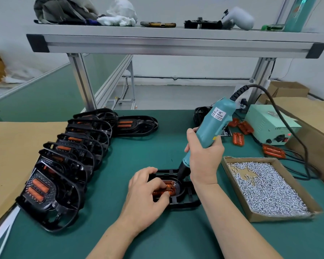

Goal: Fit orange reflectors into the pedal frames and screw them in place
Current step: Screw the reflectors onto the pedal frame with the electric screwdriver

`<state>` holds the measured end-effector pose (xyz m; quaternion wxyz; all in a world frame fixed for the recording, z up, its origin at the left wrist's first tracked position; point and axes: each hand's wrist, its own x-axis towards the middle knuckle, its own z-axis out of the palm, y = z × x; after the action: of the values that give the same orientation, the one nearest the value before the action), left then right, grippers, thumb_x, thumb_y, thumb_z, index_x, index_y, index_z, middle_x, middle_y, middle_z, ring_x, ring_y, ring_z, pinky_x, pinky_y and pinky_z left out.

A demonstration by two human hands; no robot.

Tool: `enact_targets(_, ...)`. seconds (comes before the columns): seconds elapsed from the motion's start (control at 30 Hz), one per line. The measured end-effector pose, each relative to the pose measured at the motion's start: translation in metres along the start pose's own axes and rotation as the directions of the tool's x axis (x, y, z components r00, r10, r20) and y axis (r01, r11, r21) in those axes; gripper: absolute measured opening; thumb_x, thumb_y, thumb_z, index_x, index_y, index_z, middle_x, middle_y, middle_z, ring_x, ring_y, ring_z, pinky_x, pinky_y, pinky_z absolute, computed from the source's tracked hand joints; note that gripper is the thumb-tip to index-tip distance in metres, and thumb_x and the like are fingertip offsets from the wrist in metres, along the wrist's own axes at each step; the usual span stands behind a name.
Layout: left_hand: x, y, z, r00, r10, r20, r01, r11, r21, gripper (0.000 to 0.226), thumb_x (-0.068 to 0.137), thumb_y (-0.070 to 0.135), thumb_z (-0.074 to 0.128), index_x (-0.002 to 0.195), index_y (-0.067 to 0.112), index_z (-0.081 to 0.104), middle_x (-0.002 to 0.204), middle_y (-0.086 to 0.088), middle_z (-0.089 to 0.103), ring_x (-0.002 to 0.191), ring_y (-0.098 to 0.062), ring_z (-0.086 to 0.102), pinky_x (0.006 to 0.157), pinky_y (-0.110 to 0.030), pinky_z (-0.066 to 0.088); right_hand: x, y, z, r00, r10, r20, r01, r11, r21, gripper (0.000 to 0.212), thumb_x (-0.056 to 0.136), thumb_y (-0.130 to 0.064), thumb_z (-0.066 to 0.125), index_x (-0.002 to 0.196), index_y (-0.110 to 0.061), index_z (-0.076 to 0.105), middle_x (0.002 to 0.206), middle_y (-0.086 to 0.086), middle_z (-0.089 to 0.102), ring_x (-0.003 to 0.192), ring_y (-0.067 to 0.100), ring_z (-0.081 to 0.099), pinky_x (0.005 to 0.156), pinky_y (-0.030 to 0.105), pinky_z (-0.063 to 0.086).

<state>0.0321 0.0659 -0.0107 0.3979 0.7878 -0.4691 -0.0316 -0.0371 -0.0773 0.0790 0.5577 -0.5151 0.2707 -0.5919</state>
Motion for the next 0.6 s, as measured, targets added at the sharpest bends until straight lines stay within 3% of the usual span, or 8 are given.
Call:
enact_targets(0.27, -0.0002, 0.0024, -0.0013, 0.998, 0.051, -0.022, -0.052, 0.999, -0.017, 0.021, 0.078, 0.044, 0.055, 0.084, 0.032, 0.071, 0.127, 0.015, 0.053, 0.132, -0.013, 0.039, 0.110, -0.033, 0.027, -0.0042, 0.0026, 0.0034, 0.998, -0.025, 0.053, 0.026, 1.000, -0.014, 0.014, 0.080, -0.020, 0.074, 0.083, -0.016, 0.061, 0.060, -0.004, 0.059, 0.045, 0.013, 0.052, 0.046, 0.022, 0.043)
enact_targets(0.43, 0.0008, 0.0026, -0.0016, 0.999, 0.048, -0.015, -0.048, 0.998, -0.032, 0.014, 0.077, 0.033, 0.063, 0.083, 0.031, 0.076, 0.126, 0.014, 0.057, 0.136, -0.017, 0.039, 0.113, -0.039, 0.027, -0.0068, 0.0037, 0.0073, 0.989, -0.082, 0.124, 0.091, 0.993, -0.071, 0.014, 0.080, -0.024, 0.075, 0.084, -0.020, 0.062, 0.069, -0.002, 0.063, 0.057, 0.024, 0.056, 0.056, 0.032, 0.048)
enact_targets(0.6, 0.0005, 0.0037, -0.0028, 0.999, 0.047, -0.014, -0.047, 0.998, -0.050, 0.014, 0.078, 0.033, 0.063, 0.083, 0.030, 0.076, 0.126, 0.015, 0.056, 0.136, -0.015, 0.037, 0.115, -0.040, 0.028, -0.0083, 0.0047, 0.0067, 0.981, -0.115, 0.158, 0.132, 0.986, -0.102, 0.014, 0.080, -0.026, 0.075, 0.084, -0.020, 0.062, 0.069, -0.001, 0.063, 0.057, 0.028, 0.058, 0.057, 0.037, 0.051)
